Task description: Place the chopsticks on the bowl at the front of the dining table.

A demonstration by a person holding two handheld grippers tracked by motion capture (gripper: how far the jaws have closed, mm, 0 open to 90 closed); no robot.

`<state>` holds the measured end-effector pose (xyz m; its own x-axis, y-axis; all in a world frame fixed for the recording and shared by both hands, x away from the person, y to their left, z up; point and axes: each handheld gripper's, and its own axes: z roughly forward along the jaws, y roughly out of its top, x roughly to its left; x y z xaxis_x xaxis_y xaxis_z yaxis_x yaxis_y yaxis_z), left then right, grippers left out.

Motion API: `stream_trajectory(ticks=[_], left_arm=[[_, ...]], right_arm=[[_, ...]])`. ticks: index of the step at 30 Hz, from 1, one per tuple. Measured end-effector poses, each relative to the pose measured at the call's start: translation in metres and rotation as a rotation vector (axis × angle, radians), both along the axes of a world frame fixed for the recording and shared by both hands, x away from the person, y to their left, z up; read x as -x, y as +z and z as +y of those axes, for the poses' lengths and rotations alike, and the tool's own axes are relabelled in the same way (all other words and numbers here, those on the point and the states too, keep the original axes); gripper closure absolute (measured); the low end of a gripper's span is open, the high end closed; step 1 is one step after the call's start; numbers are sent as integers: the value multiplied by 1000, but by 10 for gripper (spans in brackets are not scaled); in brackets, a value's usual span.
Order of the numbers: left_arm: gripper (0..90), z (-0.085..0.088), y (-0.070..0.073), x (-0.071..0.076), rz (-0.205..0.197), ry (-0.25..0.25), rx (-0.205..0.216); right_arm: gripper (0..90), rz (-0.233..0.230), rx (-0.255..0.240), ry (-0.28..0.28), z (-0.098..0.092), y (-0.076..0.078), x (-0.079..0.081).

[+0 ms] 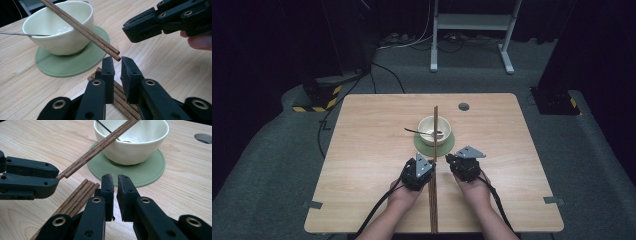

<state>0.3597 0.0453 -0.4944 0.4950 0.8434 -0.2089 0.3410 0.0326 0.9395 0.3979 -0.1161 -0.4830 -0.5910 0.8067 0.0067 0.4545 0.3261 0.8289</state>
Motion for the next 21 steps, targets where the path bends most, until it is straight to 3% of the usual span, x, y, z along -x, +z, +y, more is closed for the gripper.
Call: stream_trajectory(ticks=[9, 11, 21], left_arm=[[804, -2, -3, 4, -1, 3, 0], [811, 0, -3, 3, -1, -3, -21], [831, 0, -2, 3, -8, 4, -2]], right_arm=[[830, 1, -2, 0, -1, 0, 0], [830, 1, 0, 1, -1, 0, 0], [830, 3, 0, -1, -1, -1, 0]])
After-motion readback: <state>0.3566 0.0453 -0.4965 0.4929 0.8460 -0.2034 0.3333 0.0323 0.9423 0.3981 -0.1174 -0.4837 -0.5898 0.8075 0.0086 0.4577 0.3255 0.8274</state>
